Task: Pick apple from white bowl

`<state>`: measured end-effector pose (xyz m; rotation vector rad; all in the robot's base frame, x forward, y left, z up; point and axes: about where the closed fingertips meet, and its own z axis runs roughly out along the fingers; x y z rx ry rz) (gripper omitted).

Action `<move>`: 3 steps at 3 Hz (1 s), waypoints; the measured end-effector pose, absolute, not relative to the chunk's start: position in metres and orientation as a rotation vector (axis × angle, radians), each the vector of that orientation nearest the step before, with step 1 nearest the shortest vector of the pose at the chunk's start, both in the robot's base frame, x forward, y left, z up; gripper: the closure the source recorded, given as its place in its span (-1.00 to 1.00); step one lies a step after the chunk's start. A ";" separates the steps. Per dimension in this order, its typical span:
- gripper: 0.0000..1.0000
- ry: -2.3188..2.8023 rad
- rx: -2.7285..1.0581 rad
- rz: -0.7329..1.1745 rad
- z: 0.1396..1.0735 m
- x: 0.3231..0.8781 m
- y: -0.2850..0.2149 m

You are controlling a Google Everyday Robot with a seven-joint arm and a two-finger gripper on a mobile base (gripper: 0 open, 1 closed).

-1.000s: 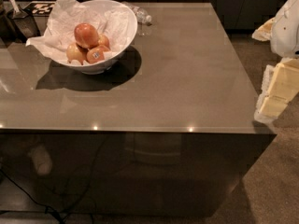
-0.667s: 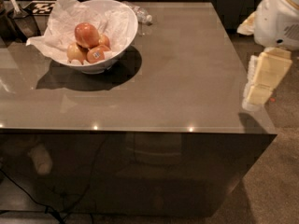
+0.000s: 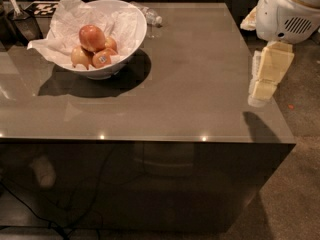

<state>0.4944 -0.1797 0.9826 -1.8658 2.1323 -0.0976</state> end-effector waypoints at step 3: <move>-1.00 1.773 -1.829 0.100 1.030 0.551 -0.115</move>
Offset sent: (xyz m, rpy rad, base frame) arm 0.0754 0.0730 0.0755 0.3103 -0.1965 0.1495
